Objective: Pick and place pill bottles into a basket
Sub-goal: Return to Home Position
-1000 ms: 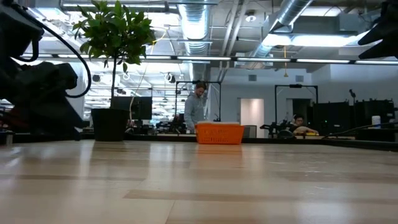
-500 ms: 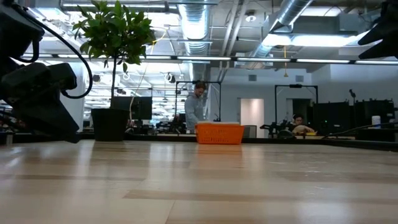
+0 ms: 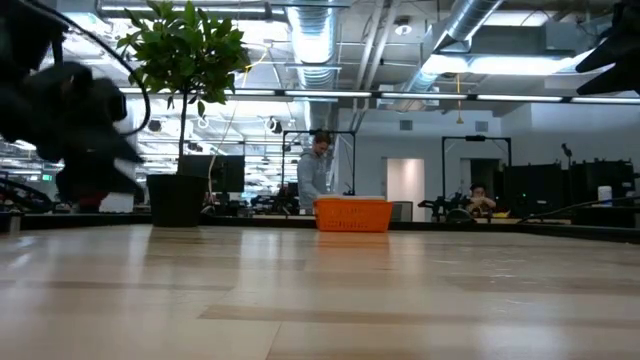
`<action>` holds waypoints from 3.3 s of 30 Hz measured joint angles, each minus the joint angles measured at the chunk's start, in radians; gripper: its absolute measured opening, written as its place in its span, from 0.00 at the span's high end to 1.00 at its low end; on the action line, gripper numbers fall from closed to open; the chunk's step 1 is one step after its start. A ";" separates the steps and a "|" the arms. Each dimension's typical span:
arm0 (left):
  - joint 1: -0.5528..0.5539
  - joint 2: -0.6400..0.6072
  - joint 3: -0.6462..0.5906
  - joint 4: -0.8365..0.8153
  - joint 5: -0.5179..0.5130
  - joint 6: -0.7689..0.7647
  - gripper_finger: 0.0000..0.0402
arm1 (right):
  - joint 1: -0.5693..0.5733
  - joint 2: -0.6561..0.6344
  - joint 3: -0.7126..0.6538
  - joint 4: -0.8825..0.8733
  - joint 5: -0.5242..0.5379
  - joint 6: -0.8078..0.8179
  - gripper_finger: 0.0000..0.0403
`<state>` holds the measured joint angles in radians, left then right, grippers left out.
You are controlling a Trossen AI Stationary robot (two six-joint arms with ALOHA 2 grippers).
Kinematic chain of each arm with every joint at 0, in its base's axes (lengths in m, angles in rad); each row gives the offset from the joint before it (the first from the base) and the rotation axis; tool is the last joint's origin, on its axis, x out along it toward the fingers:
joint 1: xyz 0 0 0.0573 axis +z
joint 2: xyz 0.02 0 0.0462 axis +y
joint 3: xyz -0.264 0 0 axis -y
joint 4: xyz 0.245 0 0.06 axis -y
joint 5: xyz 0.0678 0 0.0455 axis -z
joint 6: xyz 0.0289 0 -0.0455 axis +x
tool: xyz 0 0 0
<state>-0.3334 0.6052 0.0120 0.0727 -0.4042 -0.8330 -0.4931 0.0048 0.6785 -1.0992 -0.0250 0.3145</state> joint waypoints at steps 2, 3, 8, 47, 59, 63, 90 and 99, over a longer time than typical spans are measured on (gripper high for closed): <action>0.016 -0.080 0.000 0.001 0.000 0.000 0.35 | 0.000 0.000 0.000 0.000 0.000 0.000 0.42; 0.024 -0.119 0.000 0.001 0.000 0.000 0.35 | 0.000 0.000 0.000 0.000 0.000 0.000 0.42; 0.046 -0.270 0.000 0.002 0.000 0.000 0.35 | 0.000 0.000 0.000 0.000 0.000 0.000 0.42; 0.044 -0.591 -0.001 0.003 -0.001 0.000 0.35 | 0.000 0.000 0.000 0.000 0.000 0.000 0.42; 0.044 -0.591 -0.001 0.003 -0.001 0.000 0.35 | 0.000 0.000 0.000 0.000 0.000 0.000 0.42; 0.044 -0.591 -0.001 0.003 -0.001 0.000 0.35 | 0.000 0.000 0.000 0.000 0.000 0.000 0.42; 0.044 -0.591 -0.001 0.003 -0.002 0.000 0.35 | 0.000 0.000 0.000 0.000 0.000 0.000 0.42; 0.044 -0.591 -0.001 0.003 -0.002 0.000 0.35 | 0.000 0.000 0.000 0.000 0.000 0.000 0.42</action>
<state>-0.2890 0.0147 0.0113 0.0761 -0.4061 -0.8333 -0.4934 0.0048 0.6785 -1.0992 -0.0250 0.3145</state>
